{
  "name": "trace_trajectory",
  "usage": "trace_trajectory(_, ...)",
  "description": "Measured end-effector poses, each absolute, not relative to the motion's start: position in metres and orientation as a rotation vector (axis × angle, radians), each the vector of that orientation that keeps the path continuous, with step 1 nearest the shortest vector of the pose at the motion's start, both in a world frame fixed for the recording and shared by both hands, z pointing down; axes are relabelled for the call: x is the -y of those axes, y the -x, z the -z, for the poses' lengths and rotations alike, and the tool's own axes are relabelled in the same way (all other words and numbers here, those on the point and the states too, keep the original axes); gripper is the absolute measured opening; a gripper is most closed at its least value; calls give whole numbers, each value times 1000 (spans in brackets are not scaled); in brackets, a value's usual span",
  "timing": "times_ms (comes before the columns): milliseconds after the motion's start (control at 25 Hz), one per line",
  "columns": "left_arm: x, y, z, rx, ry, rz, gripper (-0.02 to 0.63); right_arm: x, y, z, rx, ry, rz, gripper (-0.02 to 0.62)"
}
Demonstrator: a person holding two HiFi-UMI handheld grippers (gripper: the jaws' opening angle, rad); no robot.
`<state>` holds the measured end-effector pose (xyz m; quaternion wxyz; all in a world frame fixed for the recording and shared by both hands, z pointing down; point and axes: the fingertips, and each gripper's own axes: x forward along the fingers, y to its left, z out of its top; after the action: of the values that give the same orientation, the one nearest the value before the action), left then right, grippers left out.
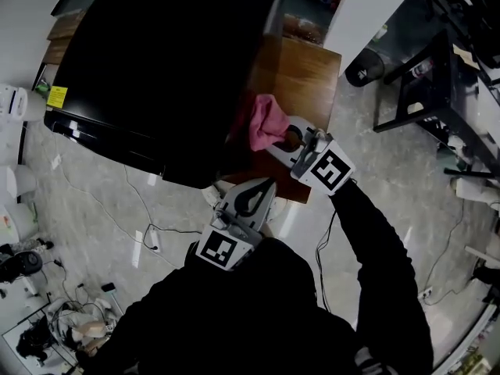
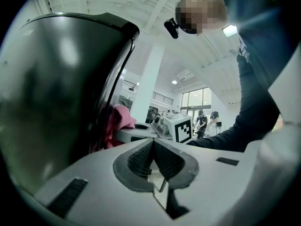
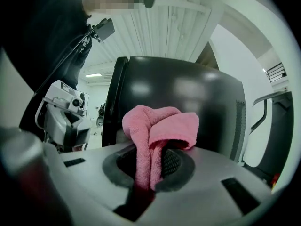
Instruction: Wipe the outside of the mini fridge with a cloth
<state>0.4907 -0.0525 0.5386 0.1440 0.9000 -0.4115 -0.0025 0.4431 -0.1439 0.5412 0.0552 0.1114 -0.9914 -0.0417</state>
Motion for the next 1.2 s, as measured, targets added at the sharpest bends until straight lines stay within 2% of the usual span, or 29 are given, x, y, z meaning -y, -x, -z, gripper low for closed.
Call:
trace_trajectory(600, 39, -476, -621, 1178, -2540, -103, 6, 120, -431, -726, 2805, -281, -75, 52)
trace_trajectory(1200, 20, -468, -615, 1164, -2555, -183, 6, 116, -429, -783, 2486, -341, -121, 54)
